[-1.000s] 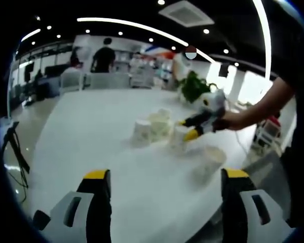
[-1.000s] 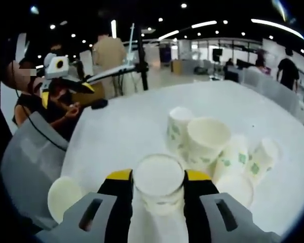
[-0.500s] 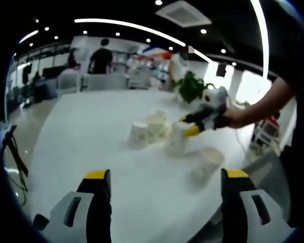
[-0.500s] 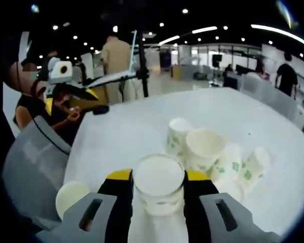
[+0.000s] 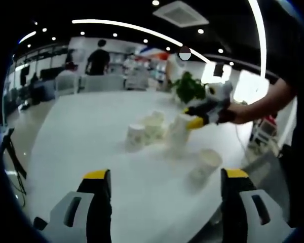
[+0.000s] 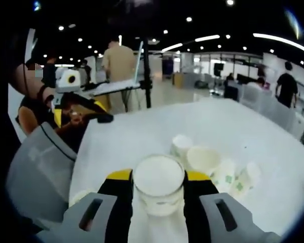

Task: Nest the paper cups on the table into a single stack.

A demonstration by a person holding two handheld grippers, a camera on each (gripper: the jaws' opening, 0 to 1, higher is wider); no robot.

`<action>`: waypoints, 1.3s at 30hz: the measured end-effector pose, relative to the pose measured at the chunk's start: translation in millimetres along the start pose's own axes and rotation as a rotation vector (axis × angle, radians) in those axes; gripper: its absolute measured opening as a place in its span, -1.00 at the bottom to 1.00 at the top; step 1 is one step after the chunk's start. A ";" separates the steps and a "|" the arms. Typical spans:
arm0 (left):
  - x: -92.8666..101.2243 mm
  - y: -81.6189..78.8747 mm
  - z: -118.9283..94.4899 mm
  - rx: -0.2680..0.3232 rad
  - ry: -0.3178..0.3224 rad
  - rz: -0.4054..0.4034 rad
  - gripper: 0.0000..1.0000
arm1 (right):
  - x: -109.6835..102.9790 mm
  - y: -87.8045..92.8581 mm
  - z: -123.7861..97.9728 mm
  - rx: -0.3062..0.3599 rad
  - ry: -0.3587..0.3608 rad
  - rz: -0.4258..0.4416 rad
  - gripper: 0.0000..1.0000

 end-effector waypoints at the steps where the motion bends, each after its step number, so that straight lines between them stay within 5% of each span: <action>1: 0.3 -0.4 0.9 0.000 0.001 0.001 0.77 | -0.5 -1.8 -1.2 0.006 0.002 -0.003 -0.30; 39: 26.8 -0.3 14.3 0.012 0.072 0.005 0.77 | -57.5 -26.3 -47.0 0.069 -0.014 -0.054 -0.30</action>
Point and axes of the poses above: the point that each gripper's makers call its tool centre point, and the gripper's own axes: z roughly forward along the fingers, x roughly to its right, y roughly out of its underside, the point moved 8 cm from there along -z, roughly backward along the fingers, and after that the axes turned 4 degrees about x, right-handed, at the moved point
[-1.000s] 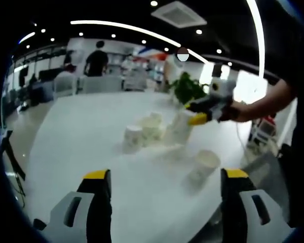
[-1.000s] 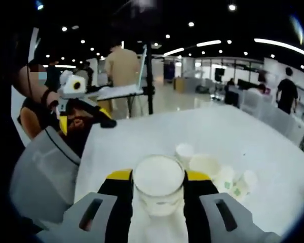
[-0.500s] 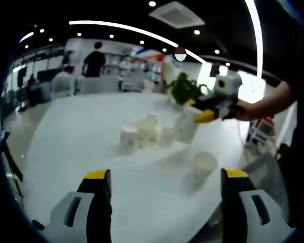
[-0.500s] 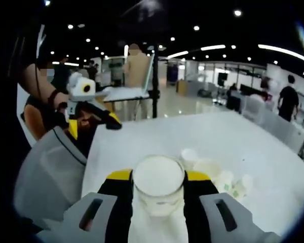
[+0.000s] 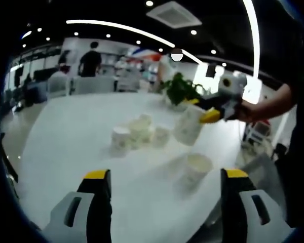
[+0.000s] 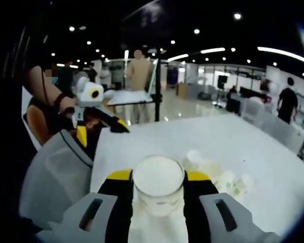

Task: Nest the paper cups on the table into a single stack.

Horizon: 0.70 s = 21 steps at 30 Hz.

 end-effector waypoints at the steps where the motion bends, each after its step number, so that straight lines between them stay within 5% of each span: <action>1: 2.2 0.1 1.1 0.001 0.004 -0.005 0.77 | -2.3 0.8 -1.3 -0.002 0.001 0.006 -0.30; 21: 31.8 10.5 16.6 -0.024 0.092 -0.007 0.76 | -27.7 -7.1 -12.7 0.013 -0.008 0.010 -0.30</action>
Point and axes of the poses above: the point that each gripper's makers call its tool centre point, and the gripper's own axes: z roughly forward along the fingers, x roughly to its right, y roughly out of its underside, the point moved 8 cm from there along -z, roughly backward along the fingers, and after that the axes turned 4 degrees about x, right-handed, at the moved point
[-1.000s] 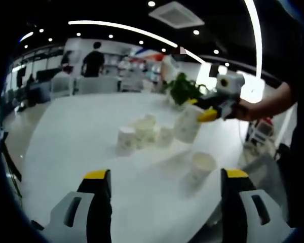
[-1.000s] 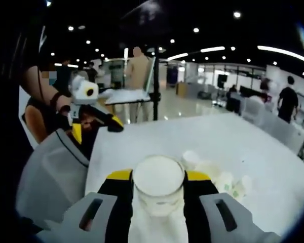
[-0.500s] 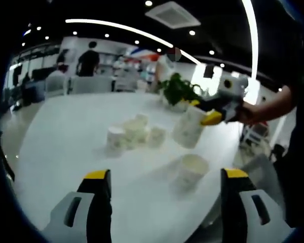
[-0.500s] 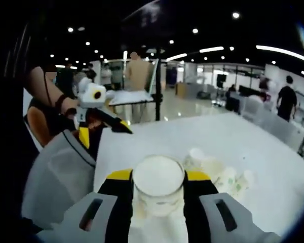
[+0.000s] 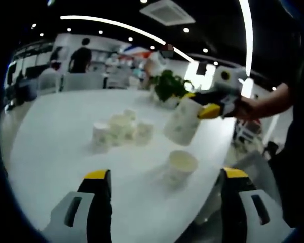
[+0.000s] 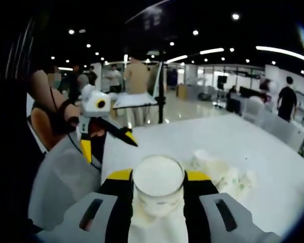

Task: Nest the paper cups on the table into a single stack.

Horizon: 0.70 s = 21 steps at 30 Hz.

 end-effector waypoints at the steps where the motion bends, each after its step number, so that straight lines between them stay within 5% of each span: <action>1: 0.8 0.0 0.7 -0.001 0.002 0.001 0.75 | 0.1 0.3 -0.3 0.000 0.000 -0.001 -0.30; 21: 22.3 -3.0 20.5 -0.002 0.074 0.008 0.68 | -7.3 -5.1 -8.1 0.010 -0.003 -0.012 -0.30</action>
Point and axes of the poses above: the point that each gripper's makers call its tool centre point, and the gripper's own axes: z roughly forward along the fingers, x roughly to its right, y roughly out of its underside, the point moved 8 cm from there along -z, roughly backward along the fingers, and after that the axes turned 4 degrees about x, right-handed, at the moved point
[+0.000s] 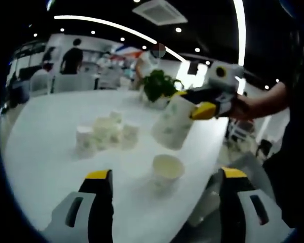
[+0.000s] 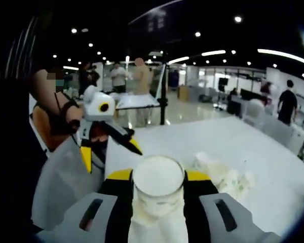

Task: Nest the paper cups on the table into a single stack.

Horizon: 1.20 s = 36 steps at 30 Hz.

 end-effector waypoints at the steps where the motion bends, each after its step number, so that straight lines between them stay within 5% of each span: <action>1: 0.5 0.3 1.1 -0.002 0.007 -0.002 0.67 | -0.5 -0.2 0.9 0.001 -0.001 -0.001 -0.30; 27: 20.7 -14.8 37.5 0.007 0.161 -0.027 0.28 | -12.4 -17.7 16.7 0.073 -0.072 0.009 -0.30; 36: 21.0 -17.5 38.6 0.016 0.170 -0.054 0.17 | -11.0 -15.1 11.2 0.083 -0.076 0.029 -0.30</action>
Point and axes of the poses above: the point that each gripper's makers call its tool centre point, and the gripper's own axes: z roughly forward along the fingers, x roughly to its right, y roughly out of its underside, the point moved 8 cm from there along -z, roughly backward along the fingers, and after that the axes turned 4 degrees about x, right-handed, at the moved point
